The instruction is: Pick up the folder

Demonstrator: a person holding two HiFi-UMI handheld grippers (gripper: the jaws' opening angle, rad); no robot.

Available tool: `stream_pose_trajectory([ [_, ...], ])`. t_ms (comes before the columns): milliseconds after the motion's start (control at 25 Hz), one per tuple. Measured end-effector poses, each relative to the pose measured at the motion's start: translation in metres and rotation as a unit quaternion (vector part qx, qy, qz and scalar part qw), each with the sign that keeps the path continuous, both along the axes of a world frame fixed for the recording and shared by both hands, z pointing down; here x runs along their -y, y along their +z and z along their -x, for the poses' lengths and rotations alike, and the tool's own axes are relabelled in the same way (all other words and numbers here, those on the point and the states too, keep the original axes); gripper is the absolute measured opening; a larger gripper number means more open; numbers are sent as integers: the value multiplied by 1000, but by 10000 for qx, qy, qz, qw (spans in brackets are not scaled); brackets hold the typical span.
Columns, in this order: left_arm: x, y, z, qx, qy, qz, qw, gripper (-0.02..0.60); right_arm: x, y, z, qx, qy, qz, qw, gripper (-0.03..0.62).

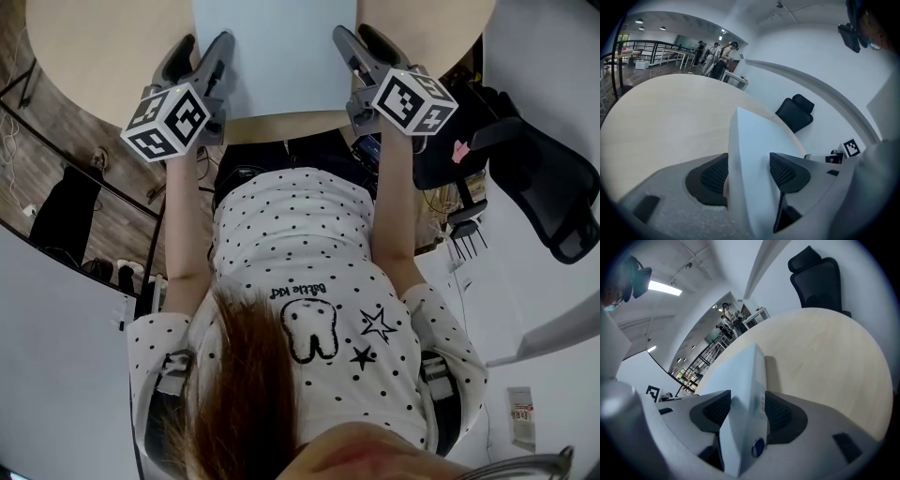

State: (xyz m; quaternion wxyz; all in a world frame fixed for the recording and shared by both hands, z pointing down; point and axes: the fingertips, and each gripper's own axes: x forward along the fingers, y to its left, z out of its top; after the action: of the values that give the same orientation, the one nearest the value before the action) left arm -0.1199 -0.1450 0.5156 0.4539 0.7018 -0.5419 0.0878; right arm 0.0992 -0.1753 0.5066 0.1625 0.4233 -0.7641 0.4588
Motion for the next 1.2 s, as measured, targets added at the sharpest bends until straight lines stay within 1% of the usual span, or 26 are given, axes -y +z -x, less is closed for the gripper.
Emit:
stream_pose_trajectory([
  [120, -1, 2, -2, -51, 36, 35, 10000, 272, -1, 2, -1, 64, 35, 69, 9999, 242],
  [360, 0, 3, -8, -131, 84, 62, 9999, 272, -2, 3, 2, 300, 28, 172, 9994, 238],
  [440, 0, 3, -9, -117, 75, 56, 9999, 272, -3, 3, 3, 330, 15, 163, 9993, 223],
  [640, 2, 6, -8, -74, -11, 96, 9999, 272, -2, 5, 4, 326, 34, 140, 9994, 221],
  [800, 2, 8, -11, 78, -90, 192, 9997, 273, -2, 7, 2, 329, 115, 194, 9992, 221],
  [960, -1, 12, -9, -141, -166, 313, 9993, 278, -3, 9, 3, 314, 99, 183, 9993, 221],
  [1200, 0, 10, -9, -195, -170, 292, 9992, 278, -3, 10, 2, 443, 134, 239, 9986, 221],
])
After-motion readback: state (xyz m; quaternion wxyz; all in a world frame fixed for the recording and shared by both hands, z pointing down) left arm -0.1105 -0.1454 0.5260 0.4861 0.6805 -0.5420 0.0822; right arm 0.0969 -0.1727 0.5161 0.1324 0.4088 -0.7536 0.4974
